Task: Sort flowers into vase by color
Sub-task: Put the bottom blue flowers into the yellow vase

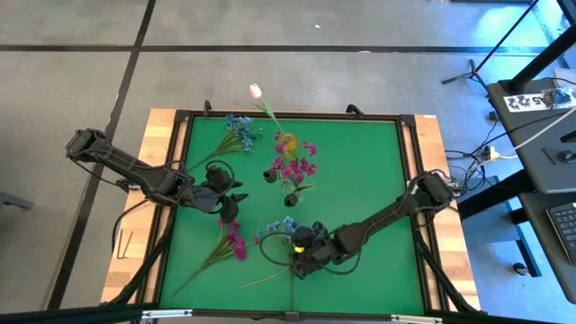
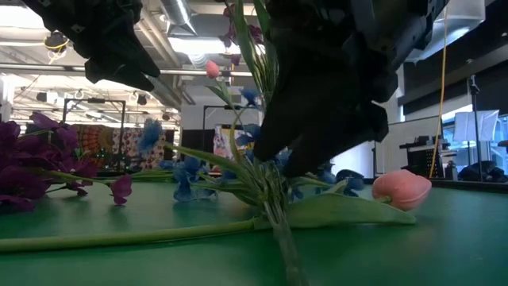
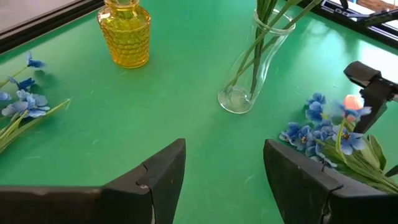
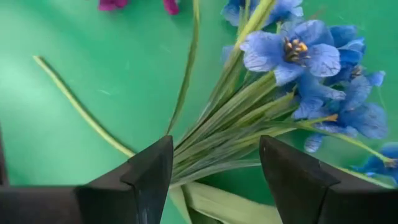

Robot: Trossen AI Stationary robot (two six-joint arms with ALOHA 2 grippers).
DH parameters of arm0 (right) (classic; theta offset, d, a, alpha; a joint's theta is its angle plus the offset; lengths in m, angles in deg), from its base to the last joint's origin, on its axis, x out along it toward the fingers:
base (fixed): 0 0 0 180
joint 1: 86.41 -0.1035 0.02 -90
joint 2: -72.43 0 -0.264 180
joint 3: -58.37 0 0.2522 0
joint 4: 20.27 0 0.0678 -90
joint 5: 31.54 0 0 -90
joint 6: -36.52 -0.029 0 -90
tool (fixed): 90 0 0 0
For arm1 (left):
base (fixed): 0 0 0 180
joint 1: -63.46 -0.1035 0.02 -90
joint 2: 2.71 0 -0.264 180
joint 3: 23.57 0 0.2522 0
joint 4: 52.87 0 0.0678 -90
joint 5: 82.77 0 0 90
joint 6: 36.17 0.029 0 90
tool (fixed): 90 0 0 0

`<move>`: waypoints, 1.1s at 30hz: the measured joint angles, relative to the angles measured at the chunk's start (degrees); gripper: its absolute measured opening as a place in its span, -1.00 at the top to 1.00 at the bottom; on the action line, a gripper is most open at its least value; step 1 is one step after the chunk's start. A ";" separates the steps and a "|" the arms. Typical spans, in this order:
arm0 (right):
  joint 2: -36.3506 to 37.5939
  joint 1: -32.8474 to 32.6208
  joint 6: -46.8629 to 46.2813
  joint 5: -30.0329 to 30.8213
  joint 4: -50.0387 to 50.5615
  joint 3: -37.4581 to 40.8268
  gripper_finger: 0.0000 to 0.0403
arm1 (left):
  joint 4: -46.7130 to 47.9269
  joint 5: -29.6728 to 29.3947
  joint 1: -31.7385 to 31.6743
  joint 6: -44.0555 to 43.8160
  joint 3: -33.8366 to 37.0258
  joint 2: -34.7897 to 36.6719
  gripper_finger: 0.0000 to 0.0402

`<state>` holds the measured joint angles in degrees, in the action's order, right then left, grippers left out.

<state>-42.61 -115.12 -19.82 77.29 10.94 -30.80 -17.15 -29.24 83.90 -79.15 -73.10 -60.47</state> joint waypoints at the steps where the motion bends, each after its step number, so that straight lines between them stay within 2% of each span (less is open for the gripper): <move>1: -0.21 -0.02 -0.18 0.09 -0.07 0.00 -0.19 | -0.05 -0.22 0.01 0.02 0.00 0.00 -0.05; 21: -0.38 1.83 -1.75 2.60 0.04 0.02 -0.19 | -0.12 -0.37 -0.01 0.04 0.00 0.00 -0.05; 33: 7.25 -0.07 0.82 1.55 0.04 -0.02 -0.19 | -0.03 -0.32 -0.01 0.07 0.00 0.00 -0.05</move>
<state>-35.36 -115.19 -19.00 78.84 10.98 -30.83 -17.18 -29.56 83.88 -79.09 -73.10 -60.47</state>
